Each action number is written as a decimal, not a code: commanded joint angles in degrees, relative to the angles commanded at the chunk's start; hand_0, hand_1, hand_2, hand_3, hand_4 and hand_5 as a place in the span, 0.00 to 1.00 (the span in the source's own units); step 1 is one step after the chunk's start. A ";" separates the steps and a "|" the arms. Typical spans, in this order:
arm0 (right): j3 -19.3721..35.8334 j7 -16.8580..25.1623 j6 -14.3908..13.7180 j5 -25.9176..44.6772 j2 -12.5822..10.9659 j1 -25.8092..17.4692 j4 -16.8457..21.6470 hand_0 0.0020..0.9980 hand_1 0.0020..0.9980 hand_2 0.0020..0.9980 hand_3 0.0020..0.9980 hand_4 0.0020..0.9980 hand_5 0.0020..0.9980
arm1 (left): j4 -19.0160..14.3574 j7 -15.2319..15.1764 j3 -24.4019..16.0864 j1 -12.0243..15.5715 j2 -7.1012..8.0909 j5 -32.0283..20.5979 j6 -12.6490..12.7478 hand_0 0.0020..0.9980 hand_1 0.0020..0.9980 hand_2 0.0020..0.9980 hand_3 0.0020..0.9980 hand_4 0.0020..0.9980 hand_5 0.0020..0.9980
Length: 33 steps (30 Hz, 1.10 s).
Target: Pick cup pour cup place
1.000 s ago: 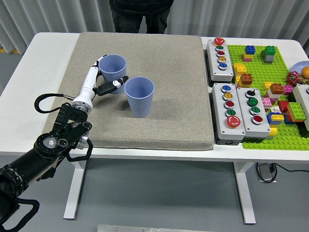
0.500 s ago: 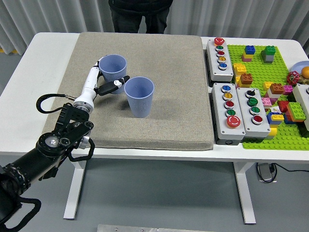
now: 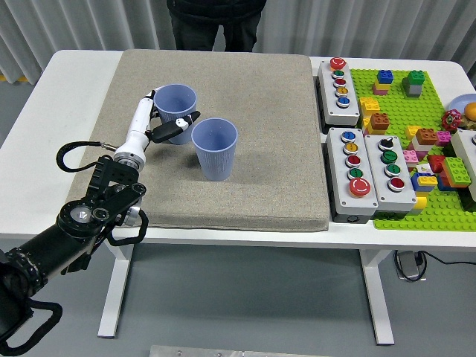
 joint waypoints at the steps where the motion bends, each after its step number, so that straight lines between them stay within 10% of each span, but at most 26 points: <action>1: 0.02 -0.01 0.01 0.00 0.01 -0.01 0.01 0.67 0.61 0.55 0.55 0.00 0.17 | 0.10 0.02 0.05 0.03 0.00 -0.04 0.00 0.58 0.65 0.78 0.76 0.94 0.39; 33: -0.07 -0.04 0.25 0.26 0.05 -0.24 0.02 0.67 0.61 0.55 0.55 0.00 0.16 | -3.23 -0.74 -1.97 2.06 -0.66 1.88 2.69 0.42 0.51 0.61 0.62 0.88 0.30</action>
